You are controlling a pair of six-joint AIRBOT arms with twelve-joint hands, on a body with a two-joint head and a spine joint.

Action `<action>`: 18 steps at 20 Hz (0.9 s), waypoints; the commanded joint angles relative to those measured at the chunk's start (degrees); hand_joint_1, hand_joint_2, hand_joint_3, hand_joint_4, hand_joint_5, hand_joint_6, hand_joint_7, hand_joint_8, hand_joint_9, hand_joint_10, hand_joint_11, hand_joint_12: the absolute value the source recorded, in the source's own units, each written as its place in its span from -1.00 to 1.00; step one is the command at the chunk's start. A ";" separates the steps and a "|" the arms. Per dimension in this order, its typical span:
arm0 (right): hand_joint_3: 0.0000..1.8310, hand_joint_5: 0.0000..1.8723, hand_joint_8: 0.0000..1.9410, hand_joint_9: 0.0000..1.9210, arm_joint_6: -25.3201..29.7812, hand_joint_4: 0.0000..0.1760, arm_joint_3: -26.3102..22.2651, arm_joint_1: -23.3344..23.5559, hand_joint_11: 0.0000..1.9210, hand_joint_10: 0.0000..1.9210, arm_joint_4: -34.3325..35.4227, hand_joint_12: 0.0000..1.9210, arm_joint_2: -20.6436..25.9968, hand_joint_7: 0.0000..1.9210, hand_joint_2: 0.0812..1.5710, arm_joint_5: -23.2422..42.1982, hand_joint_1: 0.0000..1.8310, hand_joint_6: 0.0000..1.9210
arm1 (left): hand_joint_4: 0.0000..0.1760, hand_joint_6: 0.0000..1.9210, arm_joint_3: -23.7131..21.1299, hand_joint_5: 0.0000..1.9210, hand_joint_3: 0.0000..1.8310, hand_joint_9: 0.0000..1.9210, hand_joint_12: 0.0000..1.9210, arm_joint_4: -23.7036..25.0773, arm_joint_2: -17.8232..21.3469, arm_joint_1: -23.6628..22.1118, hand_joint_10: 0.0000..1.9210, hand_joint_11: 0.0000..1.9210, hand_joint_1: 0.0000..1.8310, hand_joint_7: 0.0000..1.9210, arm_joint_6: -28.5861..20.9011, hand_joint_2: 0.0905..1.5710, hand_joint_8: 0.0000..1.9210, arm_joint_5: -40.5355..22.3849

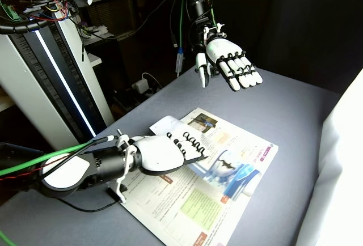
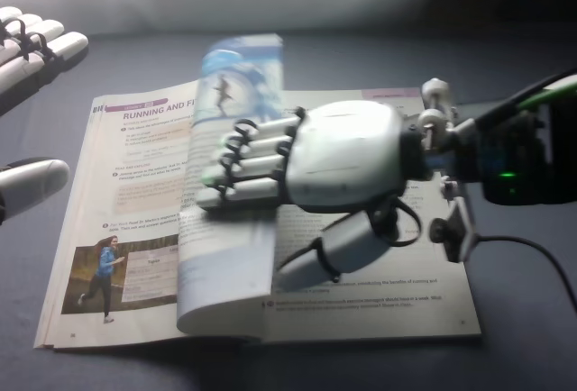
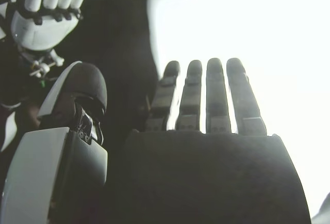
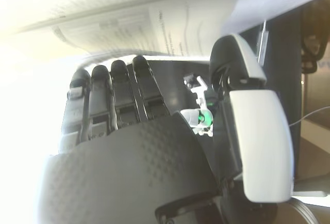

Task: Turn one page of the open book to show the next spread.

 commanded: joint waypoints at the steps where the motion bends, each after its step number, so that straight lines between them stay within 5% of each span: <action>1: -1.00 -1.00 -1.00 -1.00 -0.50 -1.00 0.13 1.01 -1.00 -1.00 3.51 -1.00 -0.58 -1.00 0.50 4.76 -1.00 -1.00 | -0.57 -1.00 0.10 -1.00 -1.00 -1.00 -1.00 -1.31 0.53 -0.18 -1.00 -1.00 -1.00 -1.00 0.16 0.72 -1.00 -7.92; 11: -1.00 -1.00 -1.00 -1.00 -3.84 -1.00 1.42 5.11 -1.00 -1.00 7.44 -1.00 -4.06 -1.00 0.48 11.19 -1.00 -1.00 | -0.56 -1.00 -1.15 -0.99 -1.00 -1.00 -1.00 -2.33 2.18 0.70 -1.00 -1.00 -1.00 -1.00 1.74 0.64 -1.00 -15.15; 12: -1.00 -1.00 -1.00 -1.00 -3.91 -0.76 0.52 5.55 -1.00 -1.00 7.63 -1.00 -3.07 -1.00 0.45 12.24 -1.00 -1.00 | -0.57 -1.00 -1.52 -0.97 -1.00 -1.00 -1.00 -2.78 2.60 0.97 -1.00 -1.00 -1.00 -1.00 2.28 0.58 -1.00 -16.33; 13: -1.00 -1.00 -1.00 -1.00 -4.07 -0.83 -0.01 5.84 -1.00 -1.00 7.73 -1.00 -2.50 -1.00 0.45 12.98 -1.00 -1.00 | -0.52 -1.00 -1.75 -0.97 -1.00 -1.00 -1.00 -3.14 2.86 1.22 -1.00 -1.00 -1.00 -1.00 2.63 0.56 -1.00 -17.20; 14: -1.00 -1.00 -1.00 -1.00 -4.35 -1.00 -1.09 6.37 -1.00 -1.00 7.75 -1.00 -1.46 -1.00 0.45 14.40 -1.00 -1.00 | -0.23 -1.00 -2.13 -0.97 -1.00 -1.00 -1.00 -3.90 3.24 1.77 -1.00 -1.00 -1.00 -1.00 3.14 0.54 -1.00 -18.89; 16: -1.00 -1.00 -1.00 -1.00 -4.93 -1.00 -3.24 7.23 -1.00 -1.00 7.81 -1.00 0.73 -1.00 0.46 16.74 -1.00 -1.00 | -0.36 -1.00 -2.71 -0.98 -1.00 -1.00 -1.00 -5.61 3.83 3.32 -1.00 -1.00 -1.00 -1.00 3.78 0.55 -1.00 -21.64; 18: -1.00 -0.96 -0.99 -1.00 -5.55 -1.00 -5.57 8.13 -1.00 -1.00 7.99 -1.00 3.19 -0.98 0.48 19.52 -1.00 -0.98 | -0.73 -0.99 -3.32 -0.95 -1.00 -1.00 -1.00 -7.48 4.43 5.27 -1.00 -1.00 -1.00 -1.00 4.10 0.60 -1.00 -24.42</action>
